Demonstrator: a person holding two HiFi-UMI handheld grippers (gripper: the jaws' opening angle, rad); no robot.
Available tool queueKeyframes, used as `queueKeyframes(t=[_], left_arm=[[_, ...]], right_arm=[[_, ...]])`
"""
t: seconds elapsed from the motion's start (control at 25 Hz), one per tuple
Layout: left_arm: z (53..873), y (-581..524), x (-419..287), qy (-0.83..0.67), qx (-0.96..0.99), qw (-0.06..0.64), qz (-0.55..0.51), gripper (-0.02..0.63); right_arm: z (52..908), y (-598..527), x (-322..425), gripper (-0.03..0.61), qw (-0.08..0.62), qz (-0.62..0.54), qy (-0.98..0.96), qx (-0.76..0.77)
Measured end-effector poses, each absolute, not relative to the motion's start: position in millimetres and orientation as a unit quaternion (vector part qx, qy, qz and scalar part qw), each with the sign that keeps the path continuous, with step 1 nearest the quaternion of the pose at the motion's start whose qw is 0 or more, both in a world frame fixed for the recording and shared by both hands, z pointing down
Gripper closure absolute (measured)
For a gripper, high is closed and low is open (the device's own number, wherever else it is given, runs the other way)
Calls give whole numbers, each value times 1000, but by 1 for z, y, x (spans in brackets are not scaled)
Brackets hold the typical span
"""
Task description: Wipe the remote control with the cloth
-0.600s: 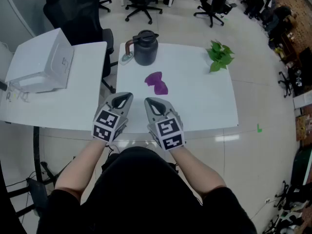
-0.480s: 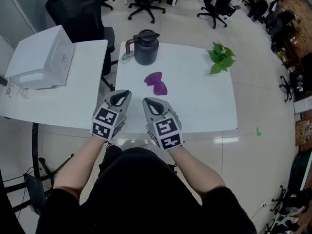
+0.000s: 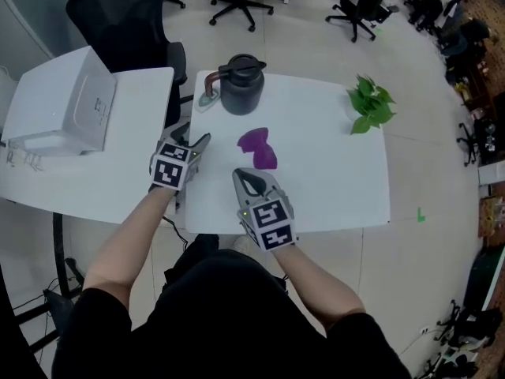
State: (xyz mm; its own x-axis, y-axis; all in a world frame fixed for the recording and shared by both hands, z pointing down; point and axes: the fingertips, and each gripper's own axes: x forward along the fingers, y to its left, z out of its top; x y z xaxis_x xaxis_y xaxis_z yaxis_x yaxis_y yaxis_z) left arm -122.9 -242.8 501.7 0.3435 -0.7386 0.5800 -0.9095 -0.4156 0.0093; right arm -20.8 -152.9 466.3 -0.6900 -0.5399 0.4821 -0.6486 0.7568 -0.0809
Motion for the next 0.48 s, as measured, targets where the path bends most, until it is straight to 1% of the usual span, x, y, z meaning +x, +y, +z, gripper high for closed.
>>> queueKeyframes(t=[0.2,0.48], left_arm=[[551,-320,-150,-507,792,193,281,311],[621,-382,-148,-457,799,211,328,301]], right_arm=[[486,-195,-33,558,229,148,-896,349],[521,-240,-39,558,246,183,-870,385]])
